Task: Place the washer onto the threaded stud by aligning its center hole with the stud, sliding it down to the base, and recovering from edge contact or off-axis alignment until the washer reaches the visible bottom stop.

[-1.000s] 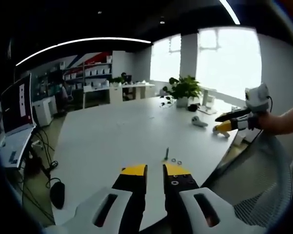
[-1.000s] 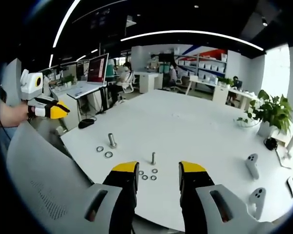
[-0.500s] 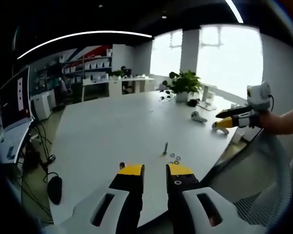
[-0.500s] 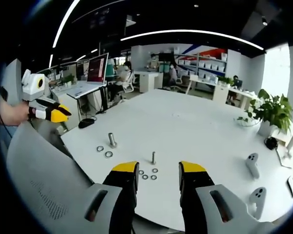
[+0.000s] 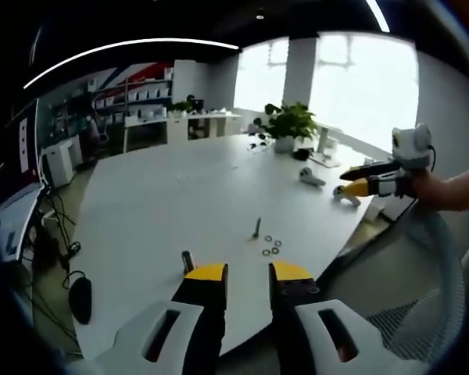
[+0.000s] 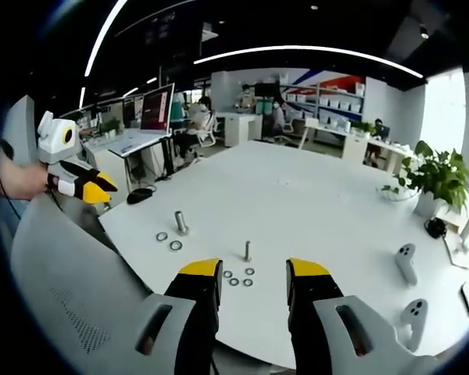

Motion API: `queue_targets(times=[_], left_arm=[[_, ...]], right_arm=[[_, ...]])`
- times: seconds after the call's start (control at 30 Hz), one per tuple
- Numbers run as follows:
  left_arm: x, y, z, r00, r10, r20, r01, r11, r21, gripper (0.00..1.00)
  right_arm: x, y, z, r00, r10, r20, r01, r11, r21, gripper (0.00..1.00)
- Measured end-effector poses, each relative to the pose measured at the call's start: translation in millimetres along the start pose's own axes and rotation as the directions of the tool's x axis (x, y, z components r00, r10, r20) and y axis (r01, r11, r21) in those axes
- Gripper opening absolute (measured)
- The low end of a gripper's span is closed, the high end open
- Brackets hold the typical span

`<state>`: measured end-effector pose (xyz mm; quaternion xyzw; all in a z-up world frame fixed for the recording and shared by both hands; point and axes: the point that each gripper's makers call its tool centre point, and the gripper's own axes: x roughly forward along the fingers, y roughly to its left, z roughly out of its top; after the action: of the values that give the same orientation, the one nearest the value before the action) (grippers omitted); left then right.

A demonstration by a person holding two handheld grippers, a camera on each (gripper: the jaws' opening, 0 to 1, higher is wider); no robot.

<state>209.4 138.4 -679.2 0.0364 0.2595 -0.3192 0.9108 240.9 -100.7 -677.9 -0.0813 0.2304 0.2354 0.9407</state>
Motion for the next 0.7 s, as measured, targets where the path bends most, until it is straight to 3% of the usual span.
queue_targets(times=[0.43,0.7], left_arm=[[0.2,-0.6,-5.0,1.0,-0.012,-0.021,0.011,1.0,-0.006,0.2],[-1.1,4.9,-2.3,1.0,0.003,-0.004,-0.003,0.999,-0.035,0.2]], right_arm=[[2.4,3.7,-1.8,1.0,0.021,-0.013,-0.021,1.0,0.002,0.35],[3.6,6.5,-3.6,0.999,0.033,-0.021,-0.033,0.999,-0.001,0.35]])
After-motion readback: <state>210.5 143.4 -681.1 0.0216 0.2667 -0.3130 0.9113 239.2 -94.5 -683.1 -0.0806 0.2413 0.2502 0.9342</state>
